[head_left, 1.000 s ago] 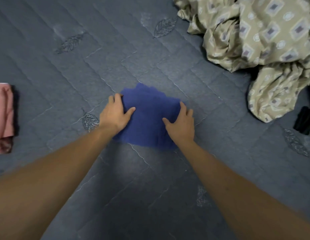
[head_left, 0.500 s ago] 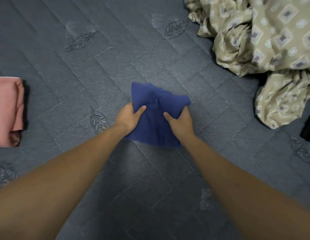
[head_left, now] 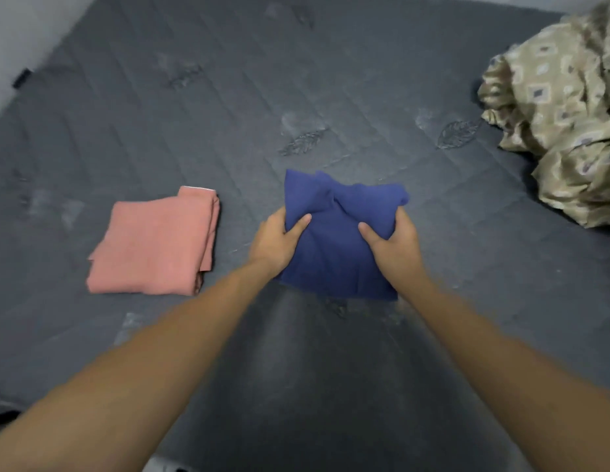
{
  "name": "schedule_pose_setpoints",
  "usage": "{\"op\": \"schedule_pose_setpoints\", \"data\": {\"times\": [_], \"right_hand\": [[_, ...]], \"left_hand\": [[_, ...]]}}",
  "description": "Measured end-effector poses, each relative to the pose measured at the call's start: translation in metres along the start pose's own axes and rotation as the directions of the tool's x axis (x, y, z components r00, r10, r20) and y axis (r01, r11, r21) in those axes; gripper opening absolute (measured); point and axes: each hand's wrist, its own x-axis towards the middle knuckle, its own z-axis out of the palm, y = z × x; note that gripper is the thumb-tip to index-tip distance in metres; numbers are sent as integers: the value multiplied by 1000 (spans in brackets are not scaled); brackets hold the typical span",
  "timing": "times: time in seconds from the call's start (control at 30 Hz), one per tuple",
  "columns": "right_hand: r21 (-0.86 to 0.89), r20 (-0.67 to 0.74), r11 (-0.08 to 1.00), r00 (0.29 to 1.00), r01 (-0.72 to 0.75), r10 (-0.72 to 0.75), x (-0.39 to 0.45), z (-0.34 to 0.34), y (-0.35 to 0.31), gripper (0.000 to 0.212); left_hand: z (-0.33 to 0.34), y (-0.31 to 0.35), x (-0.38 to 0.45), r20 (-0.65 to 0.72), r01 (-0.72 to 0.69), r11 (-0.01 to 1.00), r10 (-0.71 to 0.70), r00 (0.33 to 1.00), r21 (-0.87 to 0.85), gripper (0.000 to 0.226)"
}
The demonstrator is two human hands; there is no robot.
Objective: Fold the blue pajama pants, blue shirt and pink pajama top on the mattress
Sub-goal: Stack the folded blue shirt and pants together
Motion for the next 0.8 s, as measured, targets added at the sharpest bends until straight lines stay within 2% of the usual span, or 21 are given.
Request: {"op": "schedule_pose_setpoints", "data": {"times": [0.23, 0.33, 0.4, 0.47, 0.53, 0.6, 0.63, 0.73, 0.8], "right_hand": [[138, 47, 990, 998, 26, -33, -18, 194, -81, 44], [167, 48, 986, 999, 10, -18, -29, 264, -108, 43], [148, 75, 989, 997, -27, 16, -34, 308, -118, 44], [78, 109, 992, 990, -95, 86, -38, 342, -116, 48], [-124, 125, 978, 975, -170, 185, -42, 362, -110, 54], [-362, 58, 907, 966, -214, 251, -48, 373, -103, 59], [-416, 18, 885, 971, -210, 239, -51, 377, -99, 64], [-350, -6, 904, 965, -247, 262, -55, 382, -90, 84], [-238, 58, 920, 941, -310, 332, -54, 385, -86, 98]], "left_hand": [[-181, -111, 30, -106, -16, 1000, 17, 994, 5, 59], [-246, -152, 35, -111, 23, 1000, -21, 994, 16, 41], [-279, -180, 41, -144, 64, 997, -59, 988, 33, 44], [-299, -208, 46, -152, 97, 993, -87, 985, 62, 61], [-307, -235, 47, -99, 165, 975, -151, 984, 151, 61], [-310, -256, 44, -74, 224, 948, -213, 974, 228, 70], [-310, -262, 42, -89, 254, 935, -239, 967, 246, 77], [-312, -271, 42, -137, 344, 909, -319, 938, 234, 91], [-310, -278, 46, -69, 364, 917, -358, 931, 165, 98]]}}
